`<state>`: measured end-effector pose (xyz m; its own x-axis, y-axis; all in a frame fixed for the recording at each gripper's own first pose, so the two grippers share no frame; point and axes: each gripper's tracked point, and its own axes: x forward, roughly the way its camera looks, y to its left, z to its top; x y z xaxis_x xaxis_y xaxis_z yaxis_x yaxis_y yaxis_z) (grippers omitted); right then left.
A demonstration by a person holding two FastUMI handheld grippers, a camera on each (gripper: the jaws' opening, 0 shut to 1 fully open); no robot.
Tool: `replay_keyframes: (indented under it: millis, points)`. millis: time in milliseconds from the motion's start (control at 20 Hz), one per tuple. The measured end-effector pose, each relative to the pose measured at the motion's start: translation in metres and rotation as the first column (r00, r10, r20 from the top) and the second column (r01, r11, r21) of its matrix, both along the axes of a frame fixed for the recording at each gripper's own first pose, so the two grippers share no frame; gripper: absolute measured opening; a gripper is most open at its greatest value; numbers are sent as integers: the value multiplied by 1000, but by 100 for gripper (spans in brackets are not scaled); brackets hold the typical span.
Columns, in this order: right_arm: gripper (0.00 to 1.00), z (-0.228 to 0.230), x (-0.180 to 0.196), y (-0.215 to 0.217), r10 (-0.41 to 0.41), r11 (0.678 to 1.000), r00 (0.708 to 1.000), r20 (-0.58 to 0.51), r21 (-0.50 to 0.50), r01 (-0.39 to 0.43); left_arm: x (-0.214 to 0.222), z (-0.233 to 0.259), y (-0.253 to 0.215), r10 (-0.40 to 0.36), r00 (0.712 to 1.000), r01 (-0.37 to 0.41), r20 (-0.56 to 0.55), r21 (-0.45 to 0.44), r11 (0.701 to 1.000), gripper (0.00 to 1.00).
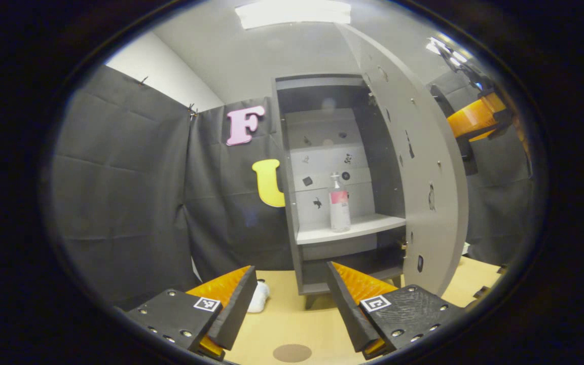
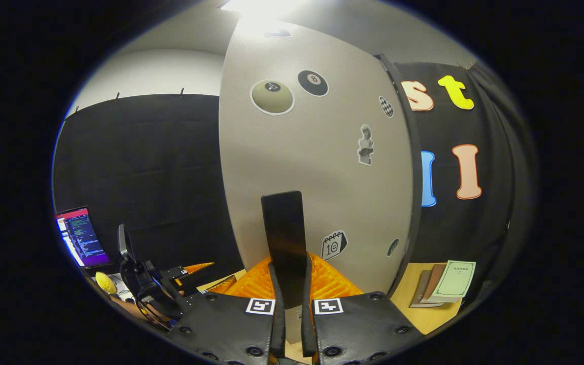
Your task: Open the cabinet door with the right hand, grasp the bottle in the cabinet with the left hand and place it on the coaster, then close the cabinet door with the right hand.
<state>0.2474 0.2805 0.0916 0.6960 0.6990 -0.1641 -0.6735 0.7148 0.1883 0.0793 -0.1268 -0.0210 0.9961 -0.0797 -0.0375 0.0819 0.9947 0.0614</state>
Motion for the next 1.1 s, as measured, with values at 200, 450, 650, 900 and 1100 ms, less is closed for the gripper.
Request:
replay_keyframes:
  millis: [200,450,650,900,1100]
  points:
    - [14,-2,-2,-19,-69,998,998,15,-15,69,1,0,-31,-29,1000,29,3,-14,999,83]
    - [13,0,3,-49,-178,983,983,44,-35,179,-3,1,-70,-62,998,62,-4,-18,998,83]
    - [13,-3,18,-73,-257,965,965,60,-35,259,-11,7,-80,-54,999,54,5,0,999,83]
    - [13,1,15,-72,-213,977,974,77,4,213,-8,9,-87,-12,1000,12,-5,9,1000,83]
    - [18,-5,-2,-87,-178,984,982,62,19,177,-12,18,-84,32,999,-32,6,11,999,83]
